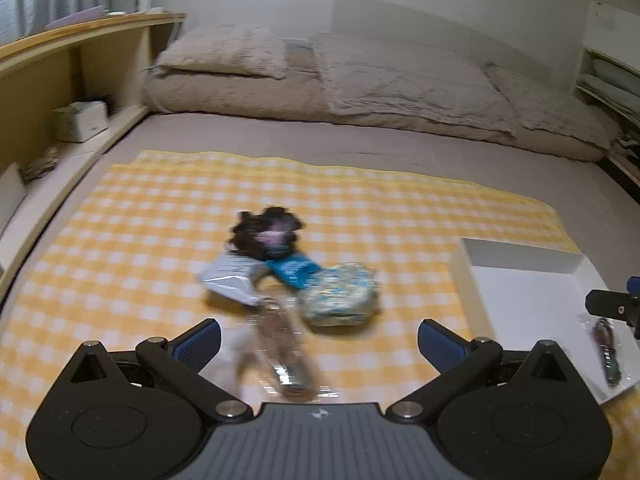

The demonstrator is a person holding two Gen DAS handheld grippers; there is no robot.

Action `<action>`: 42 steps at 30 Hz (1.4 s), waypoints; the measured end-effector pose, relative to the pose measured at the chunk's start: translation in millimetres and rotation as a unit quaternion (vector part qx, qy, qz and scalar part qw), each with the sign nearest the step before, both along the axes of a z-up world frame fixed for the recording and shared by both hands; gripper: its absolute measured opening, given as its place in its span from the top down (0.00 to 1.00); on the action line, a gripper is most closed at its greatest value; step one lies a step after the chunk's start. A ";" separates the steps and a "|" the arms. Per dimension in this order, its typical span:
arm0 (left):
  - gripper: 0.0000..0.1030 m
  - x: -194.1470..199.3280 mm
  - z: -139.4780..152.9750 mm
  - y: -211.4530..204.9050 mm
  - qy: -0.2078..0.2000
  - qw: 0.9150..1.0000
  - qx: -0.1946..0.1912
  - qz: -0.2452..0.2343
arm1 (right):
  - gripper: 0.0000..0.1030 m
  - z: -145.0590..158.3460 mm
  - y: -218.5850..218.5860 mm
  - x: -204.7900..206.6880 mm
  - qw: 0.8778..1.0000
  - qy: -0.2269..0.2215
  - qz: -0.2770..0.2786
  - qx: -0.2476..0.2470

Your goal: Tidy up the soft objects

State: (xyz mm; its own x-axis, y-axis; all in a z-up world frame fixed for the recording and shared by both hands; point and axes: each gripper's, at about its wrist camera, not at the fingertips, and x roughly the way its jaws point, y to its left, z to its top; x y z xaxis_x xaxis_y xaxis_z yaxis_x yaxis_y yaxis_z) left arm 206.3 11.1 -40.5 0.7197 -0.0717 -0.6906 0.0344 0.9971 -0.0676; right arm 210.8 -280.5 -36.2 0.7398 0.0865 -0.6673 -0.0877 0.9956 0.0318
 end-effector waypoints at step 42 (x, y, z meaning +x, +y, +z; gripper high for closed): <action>0.48 73.1 -86.6 80.2 0.127 0.992 0.007 0.002 | 0.34 -92.2 203.3 86.6 0.967 0.119 0.224 0.033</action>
State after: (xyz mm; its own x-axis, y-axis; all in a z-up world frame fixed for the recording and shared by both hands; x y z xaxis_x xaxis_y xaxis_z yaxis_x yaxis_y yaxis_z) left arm 279.3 91.4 -127.1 0.5234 -0.0585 -0.8501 0.0146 0.9981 -0.0597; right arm 297.4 -77.2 -128.4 0.4442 0.4111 -0.7960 -0.4916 0.8546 0.1670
